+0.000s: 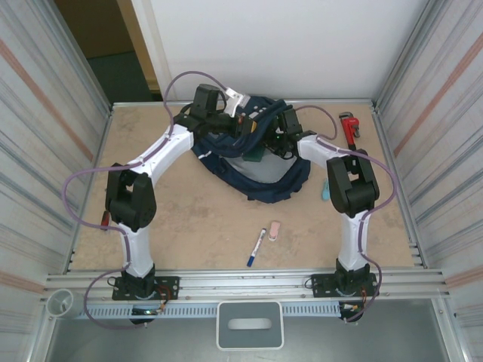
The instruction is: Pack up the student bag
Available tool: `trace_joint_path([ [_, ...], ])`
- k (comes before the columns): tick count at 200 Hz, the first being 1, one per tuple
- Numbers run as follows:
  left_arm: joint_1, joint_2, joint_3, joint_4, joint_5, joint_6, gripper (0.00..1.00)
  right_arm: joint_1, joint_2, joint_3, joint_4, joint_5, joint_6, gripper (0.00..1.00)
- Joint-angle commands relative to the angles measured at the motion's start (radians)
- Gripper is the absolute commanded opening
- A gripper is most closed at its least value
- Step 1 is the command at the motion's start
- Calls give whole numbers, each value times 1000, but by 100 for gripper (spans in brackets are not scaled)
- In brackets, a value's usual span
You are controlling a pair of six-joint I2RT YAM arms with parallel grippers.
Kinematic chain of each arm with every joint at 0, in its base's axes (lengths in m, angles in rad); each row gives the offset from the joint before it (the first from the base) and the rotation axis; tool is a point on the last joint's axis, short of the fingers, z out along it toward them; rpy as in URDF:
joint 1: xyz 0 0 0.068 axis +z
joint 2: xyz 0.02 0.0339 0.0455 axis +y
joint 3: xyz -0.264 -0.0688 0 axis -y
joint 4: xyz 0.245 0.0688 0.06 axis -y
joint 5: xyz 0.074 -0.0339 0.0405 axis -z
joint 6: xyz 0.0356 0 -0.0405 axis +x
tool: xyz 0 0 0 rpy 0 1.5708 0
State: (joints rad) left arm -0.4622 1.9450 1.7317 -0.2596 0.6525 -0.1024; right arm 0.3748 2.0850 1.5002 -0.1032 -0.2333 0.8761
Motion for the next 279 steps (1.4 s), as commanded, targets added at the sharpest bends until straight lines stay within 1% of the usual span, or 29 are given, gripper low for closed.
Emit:
trace_joint_path([
  [1,-15,-61,-4,63,41,12,1,18,72,75,44,-39,40,40],
  [12,-16,-63,-8,62,40,11,1,15,54,61,56,-61,18,44],
  [22,-16,-65,-14,62,31,11,1,10,16,25,61,-71,-11,51],
  [38,-16,-77,-37,71,-2,-5,1,1,-91,-64,58,-87,-71,62],
  [50,-16,-89,-69,104,-25,-25,2,-8,-185,-148,51,-97,-116,67],
  [71,-19,-92,-132,168,-59,-68,4,-25,-374,-313,15,-91,-188,74],
  [92,-40,-64,-170,192,-92,-84,8,-55,-555,-459,-60,-2,-247,77],
  [99,-54,-49,-171,186,-97,-73,11,-66,-605,-497,-84,41,-254,77],
  [108,-77,-31,-156,154,-111,-43,18,-80,-666,-544,-101,91,-254,78],
  [117,-102,-19,-130,94,-139,10,29,-82,-716,-584,-93,129,-246,78],
  [129,-133,-35,-113,21,-214,92,42,-68,-766,-622,-61,149,-235,78],
  [138,-145,-76,-140,11,-282,141,50,-35,-790,-631,-42,168,-243,78],
  [149,-139,-145,-220,59,-358,155,59,22,-799,-621,-32,205,-271,78],
  [160,-111,-227,-317,143,-391,128,67,94,-785,-598,-22,247,-307,78],
  [169,-70,-281,-399,208,-401,65,73,136,-749,-570,-12,259,-320,78],
  [177,-16,-306,-445,240,-402,-14,75,149,-701,-539,-17,244,-314,77],
  [188,66,-301,-462,219,-393,-136,76,151,-629,-504,-22,217,-291,74],
  [197,131,-273,-455,189,-363,-211,75,150,-582,-489,-18,203,-273,71],
  [212,212,-216,-441,166,-308,-280,75,146,-528,-485,-9,202,-256,68],
  [222,246,-172,-426,162,-289,-305,74,134,-503,-487,-7,206,-250,66],
  [236,269,-106,-380,135,-279,-317,73,109,-477,-493,0,189,-243,63],
  [251,273,-32,-323,114,-274,-315,73,91,-460,-509,17,174,-249,63],
  [264,273,34,-274,112,-236,-315,73,84,-438,-505,12,137,-268,63],
  [279,272,101,-216,101,-203,-316,71,87,-419,-499,-12,144,-290,63],
])
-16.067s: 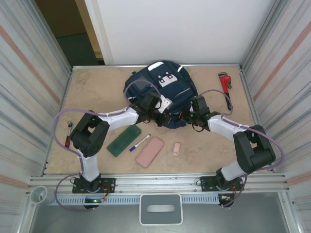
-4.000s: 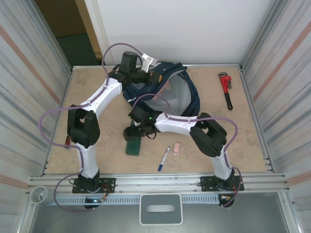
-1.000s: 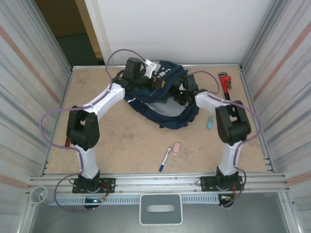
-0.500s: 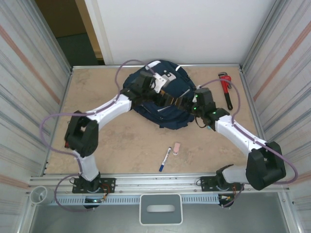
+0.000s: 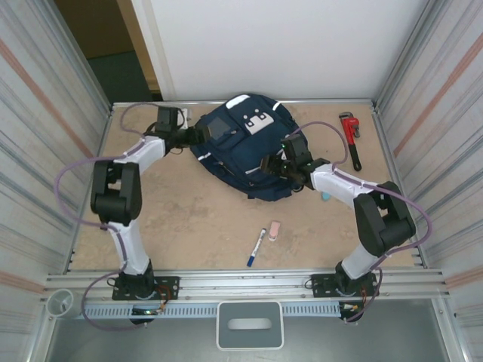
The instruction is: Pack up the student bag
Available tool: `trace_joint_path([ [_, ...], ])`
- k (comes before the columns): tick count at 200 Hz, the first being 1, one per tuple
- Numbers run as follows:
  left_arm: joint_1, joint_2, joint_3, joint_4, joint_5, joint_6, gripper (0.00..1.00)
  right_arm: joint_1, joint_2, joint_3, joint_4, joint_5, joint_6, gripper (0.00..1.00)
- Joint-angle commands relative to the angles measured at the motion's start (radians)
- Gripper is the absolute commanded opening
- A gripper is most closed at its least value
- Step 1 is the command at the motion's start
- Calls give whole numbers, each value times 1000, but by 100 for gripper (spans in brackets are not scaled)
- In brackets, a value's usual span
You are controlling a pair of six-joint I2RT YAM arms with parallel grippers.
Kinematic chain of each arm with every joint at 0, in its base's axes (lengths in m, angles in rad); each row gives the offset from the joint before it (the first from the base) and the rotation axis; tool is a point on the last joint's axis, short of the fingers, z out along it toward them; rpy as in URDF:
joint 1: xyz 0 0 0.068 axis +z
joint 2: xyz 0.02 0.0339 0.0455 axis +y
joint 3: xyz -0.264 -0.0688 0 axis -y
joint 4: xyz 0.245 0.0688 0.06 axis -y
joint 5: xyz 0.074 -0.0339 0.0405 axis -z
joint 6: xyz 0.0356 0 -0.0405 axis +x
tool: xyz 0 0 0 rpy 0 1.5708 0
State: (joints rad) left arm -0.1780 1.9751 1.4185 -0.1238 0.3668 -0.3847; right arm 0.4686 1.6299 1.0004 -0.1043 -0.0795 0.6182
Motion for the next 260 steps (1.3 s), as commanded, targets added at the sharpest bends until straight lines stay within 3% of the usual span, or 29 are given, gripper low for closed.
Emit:
trace_joint_path([
  [1,-12,74,100,-35,85,-34,71,-6,36,1,-12,-8,-34,63],
  [37,-30,148,107,-10,117,-54,56,-13,44,6,-62,60,-110,63],
  [74,-52,112,-65,97,90,-83,19,-30,88,64,-120,133,-209,63],
  [95,-50,28,-190,163,72,-108,8,-55,134,126,-137,141,-243,63],
  [156,-66,-190,-494,305,24,-205,6,-57,440,555,-235,66,-256,63],
  [180,-107,-216,-541,306,32,-225,5,-38,518,730,-312,114,-266,64],
  [203,-161,-246,-593,356,1,-298,7,-32,501,812,-434,192,-248,71],
  [219,-183,-271,-634,408,-29,-355,8,-4,423,779,-494,238,-243,74],
  [260,-192,-296,-670,453,-57,-396,4,184,160,455,-388,345,-232,78],
])
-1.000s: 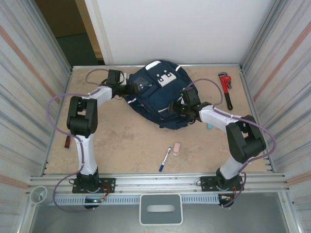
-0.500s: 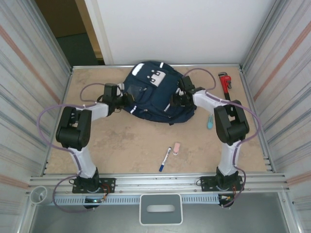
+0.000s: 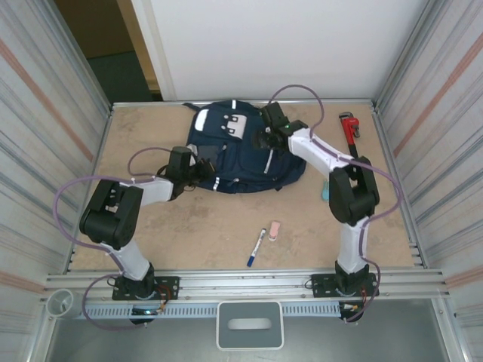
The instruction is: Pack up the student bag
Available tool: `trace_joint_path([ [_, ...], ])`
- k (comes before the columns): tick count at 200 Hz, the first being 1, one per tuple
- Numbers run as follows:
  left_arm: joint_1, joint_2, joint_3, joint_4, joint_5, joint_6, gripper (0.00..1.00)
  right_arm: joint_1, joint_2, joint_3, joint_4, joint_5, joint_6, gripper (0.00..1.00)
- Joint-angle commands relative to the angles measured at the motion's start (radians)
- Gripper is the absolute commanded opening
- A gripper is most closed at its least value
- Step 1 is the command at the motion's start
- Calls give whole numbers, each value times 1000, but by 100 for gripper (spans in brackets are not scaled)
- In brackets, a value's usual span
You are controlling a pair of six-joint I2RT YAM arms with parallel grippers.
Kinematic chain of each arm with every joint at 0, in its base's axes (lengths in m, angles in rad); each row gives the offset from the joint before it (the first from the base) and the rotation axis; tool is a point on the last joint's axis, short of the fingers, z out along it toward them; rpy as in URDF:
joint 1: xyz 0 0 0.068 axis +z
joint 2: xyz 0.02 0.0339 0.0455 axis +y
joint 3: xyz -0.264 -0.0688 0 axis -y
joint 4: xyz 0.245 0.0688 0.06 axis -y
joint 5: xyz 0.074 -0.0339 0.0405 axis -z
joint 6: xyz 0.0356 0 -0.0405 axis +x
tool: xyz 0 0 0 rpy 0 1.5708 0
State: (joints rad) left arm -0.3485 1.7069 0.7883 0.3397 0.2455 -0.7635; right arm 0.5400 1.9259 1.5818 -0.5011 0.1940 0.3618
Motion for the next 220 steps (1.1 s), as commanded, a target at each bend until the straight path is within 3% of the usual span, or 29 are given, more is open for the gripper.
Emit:
trace_joint_path([
  [1,-21,-28,-42,-8,64,-18,4,117,-140,-133,12,71,28,78],
  [38,-26,-44,-55,-7,40,-11,2,308,-170,-252,80,138,139,78],
  [63,-27,-47,-57,-7,25,-15,2,356,-132,-279,91,177,174,76],
  [100,-27,-67,-63,-29,-10,7,7,306,-143,-363,113,101,183,75],
  [133,-27,-112,-113,-40,-41,24,9,227,-149,-400,170,31,93,73],
  [186,-58,-187,-200,-44,-28,35,15,91,-59,-279,209,-99,-102,70],
  [220,-132,-226,-195,-61,13,101,24,39,-1,-158,160,-92,-211,70],
])
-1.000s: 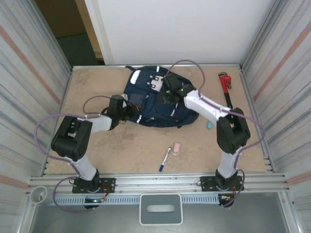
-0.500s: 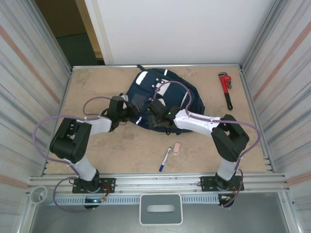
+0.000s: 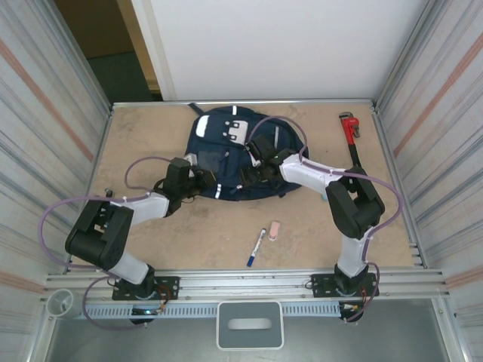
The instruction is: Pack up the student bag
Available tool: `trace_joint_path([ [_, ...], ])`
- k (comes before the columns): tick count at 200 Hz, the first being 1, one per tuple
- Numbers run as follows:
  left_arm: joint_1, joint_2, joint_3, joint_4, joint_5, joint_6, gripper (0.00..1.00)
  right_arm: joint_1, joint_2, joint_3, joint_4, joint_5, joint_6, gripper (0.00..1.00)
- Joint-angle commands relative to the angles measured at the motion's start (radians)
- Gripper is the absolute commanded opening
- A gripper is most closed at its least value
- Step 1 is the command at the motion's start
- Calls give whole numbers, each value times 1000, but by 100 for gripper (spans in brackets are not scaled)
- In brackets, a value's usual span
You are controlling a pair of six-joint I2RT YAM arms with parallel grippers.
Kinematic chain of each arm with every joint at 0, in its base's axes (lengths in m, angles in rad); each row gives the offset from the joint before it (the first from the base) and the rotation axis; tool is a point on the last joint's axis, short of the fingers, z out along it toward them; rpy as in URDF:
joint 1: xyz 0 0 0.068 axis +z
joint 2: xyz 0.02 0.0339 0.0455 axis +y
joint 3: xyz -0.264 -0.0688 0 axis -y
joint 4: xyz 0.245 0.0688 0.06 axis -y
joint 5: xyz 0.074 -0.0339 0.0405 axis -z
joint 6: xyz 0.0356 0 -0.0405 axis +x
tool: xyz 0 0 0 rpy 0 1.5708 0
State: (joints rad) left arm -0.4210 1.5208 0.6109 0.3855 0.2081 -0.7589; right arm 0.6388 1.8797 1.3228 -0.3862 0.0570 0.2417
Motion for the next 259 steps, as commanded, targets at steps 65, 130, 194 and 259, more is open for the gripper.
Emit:
trace_joint_path([
  [65,-98,-194,12,-300,-96,248,50,34,-109,8,2,204,-70,78],
  [130,-30,-275,-19,-321,-118,251,55,151,-14,-16,8,377,128,73],
  [194,-30,-264,-20,-316,-108,254,56,150,78,10,47,391,194,71],
  [259,-30,-252,-21,-306,-104,255,56,153,93,38,11,449,208,53],
])
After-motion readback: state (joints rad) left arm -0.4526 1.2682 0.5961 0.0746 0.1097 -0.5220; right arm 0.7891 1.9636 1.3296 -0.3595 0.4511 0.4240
